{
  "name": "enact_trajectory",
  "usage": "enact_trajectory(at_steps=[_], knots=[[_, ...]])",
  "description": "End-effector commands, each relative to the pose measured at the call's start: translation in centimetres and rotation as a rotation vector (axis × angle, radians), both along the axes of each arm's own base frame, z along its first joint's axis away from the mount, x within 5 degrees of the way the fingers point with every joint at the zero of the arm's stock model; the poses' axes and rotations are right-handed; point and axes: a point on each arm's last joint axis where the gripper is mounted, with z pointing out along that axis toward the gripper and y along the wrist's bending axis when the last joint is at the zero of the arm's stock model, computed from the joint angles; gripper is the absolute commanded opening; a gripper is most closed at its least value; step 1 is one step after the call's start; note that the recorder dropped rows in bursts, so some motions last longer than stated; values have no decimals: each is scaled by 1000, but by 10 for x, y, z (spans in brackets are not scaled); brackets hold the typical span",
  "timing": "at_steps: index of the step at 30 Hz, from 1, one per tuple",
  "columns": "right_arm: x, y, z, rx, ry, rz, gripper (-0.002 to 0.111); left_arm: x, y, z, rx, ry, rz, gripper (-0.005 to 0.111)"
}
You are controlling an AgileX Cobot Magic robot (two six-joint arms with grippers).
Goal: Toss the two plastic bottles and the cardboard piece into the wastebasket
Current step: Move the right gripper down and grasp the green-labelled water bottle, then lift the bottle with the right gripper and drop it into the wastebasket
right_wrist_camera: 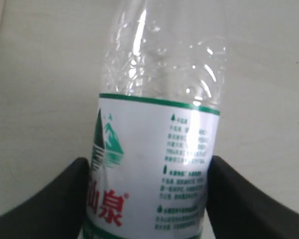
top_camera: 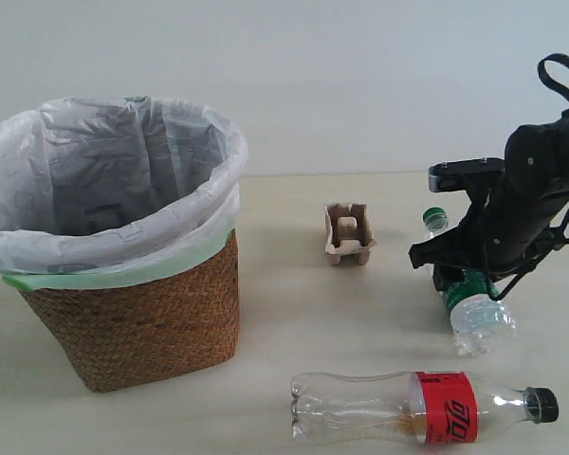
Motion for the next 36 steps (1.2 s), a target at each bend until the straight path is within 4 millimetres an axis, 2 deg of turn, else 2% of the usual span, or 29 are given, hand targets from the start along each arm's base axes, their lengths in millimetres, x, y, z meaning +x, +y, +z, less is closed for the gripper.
enact_trajectory(at_steps=[1,5,10,11,12,13,14,16,17,18,19,20,23,26,28,30,31,33,35,36], knots=[[1,0,1,-11,1,11,-1,0,-1,-1,-6,0,-7,5],[0,0,6,-11,-3,11,0,0,-1,-1,-6,0,-7,5],[-2,-2,49,-16,-55,16,0,0,-1,-1,-6,0,-7,5],[-5,-3,77,-12,-100,12,0,0,-1,-1,-6,0,-7,5],[-5,-3,90,-6,-126,7,0,0,-1,-1,-6,0,-7,5],[-9,-5,122,1,-186,-7,0,0,-1,-1,-6,0,-7,5],[-11,-7,134,-1,-212,-14,0,0,-1,-1,-6,0,-7,5],[-24,-21,193,-81,-309,-87,0,0,-1,-1,-6,0,-7,5],[-29,-28,206,-136,-300,-137,0,0,-1,-1,-6,0,-7,5],[-37,-39,233,-218,-313,-204,0,0,-1,-1,-6,0,-7,5],[-42,-45,246,-267,-315,-232,0,0,-1,-1,-6,0,-7,5],[-51,-55,269,-348,-320,-286,0,0,-1,-1,-6,0,-7,5],[-59,-62,303,-375,-441,-317,0,0,-1,-1,-6,0,-7,5],[-61,-60,305,-322,-442,-330,0,0,-1,-1,-6,0,-7,5],[-57,-51,297,-236,-399,-312,0,0,-1,-1,-6,0,-7,5],[-48,-35,280,-85,-310,-280,0,0,-1,-1,-6,0,-7,5],[-41,-19,267,32,-234,-238,0,0,-1,-1,-6,0,-7,5],[-39,6,256,159,-155,-155,0,0,-1,-1,-6,0,-7,5],[-44,38,255,322,-101,-37,0,0,-1,-1,-6,0,-7,5],[-47,58,262,457,-130,63,0,0,-1,-1,-6,0,-7,5]])
